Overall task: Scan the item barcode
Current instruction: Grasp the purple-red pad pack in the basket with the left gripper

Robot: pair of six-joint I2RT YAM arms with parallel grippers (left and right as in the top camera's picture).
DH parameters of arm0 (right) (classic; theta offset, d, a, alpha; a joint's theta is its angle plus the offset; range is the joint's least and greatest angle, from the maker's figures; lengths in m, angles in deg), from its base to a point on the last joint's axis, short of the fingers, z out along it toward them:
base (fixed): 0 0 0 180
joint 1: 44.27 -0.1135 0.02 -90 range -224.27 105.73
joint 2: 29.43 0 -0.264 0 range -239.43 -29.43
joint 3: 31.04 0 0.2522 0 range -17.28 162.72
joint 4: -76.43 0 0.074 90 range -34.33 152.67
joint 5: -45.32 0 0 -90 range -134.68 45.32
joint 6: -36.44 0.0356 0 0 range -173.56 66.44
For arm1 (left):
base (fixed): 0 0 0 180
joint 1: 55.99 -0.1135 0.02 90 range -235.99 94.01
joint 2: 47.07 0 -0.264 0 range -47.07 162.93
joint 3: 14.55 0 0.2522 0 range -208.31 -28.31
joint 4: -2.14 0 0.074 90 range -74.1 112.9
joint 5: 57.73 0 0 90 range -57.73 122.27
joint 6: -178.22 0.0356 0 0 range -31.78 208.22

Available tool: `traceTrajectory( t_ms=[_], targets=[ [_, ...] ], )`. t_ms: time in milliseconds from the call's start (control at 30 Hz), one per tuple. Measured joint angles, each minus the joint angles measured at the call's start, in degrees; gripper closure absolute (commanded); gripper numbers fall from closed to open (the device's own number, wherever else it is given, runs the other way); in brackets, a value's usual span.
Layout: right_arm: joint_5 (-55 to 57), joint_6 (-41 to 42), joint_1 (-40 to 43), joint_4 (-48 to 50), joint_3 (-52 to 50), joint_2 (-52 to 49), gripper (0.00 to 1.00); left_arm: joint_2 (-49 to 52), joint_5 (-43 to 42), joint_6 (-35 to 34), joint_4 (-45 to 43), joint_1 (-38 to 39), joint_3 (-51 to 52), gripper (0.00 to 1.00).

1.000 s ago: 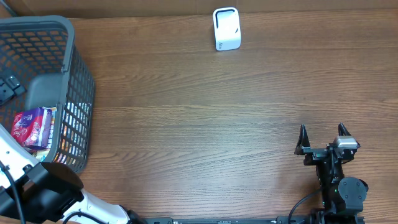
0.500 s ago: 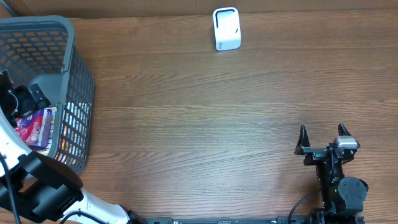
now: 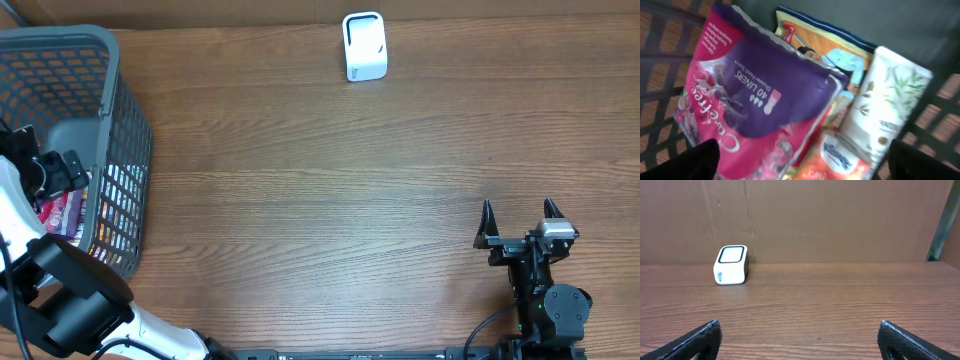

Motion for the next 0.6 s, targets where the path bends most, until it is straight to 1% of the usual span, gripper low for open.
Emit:
traceTrajectory(
  t_ms=[133, 367, 400, 433, 467, 533, 567, 600],
  targets=[
    [-0.02, -0.02, 0.02, -0.04, 0.0, 0.0, 0.0, 0.0, 1.49, 0.35, -3.98, 0.0, 3.17, 0.0],
    [-0.02, 0.0, 0.02, 0.0, 0.0, 0.0, 0.0, 0.0, 2.32, 0.37, -6.95, 0.0, 6.19, 0.0],
    [-0.02, -0.02, 0.02, 0.0, 0.0, 0.0, 0.0, 0.0, 2.34, 0.37, -7.3, 0.0, 6.27, 0.06],
    [-0.02, -0.02, 0.0, -0.02, 0.0, 0.0, 0.0, 0.0, 2.34, 0.31, -7.61, 0.0, 6.27, 0.2],
    [-0.02, 0.02, 0.02, -0.02, 0.0, 0.0, 0.0, 0.0, 2.36, 0.48, -7.76, 0.0, 6.27, 0.3],
    [0.0, -0.02, 0.02, -0.02, 0.0, 0.0, 0.0, 0.0, 2.67, 0.7, -7.8, -0.02, 6.27, 0.46],
    [-0.02, 0.0, 0.0, 0.0, 0.0, 0.0, 0.0, 0.0, 2.93, 0.59, -7.8, -0.02, 6.27, 0.51],
    [-0.02, 0.0, 0.0, 0.0, 0.0, 0.0, 0.0, 0.0, 3.21, 1.05, -7.82, -0.02, 6.27, 0.52]
  ],
)
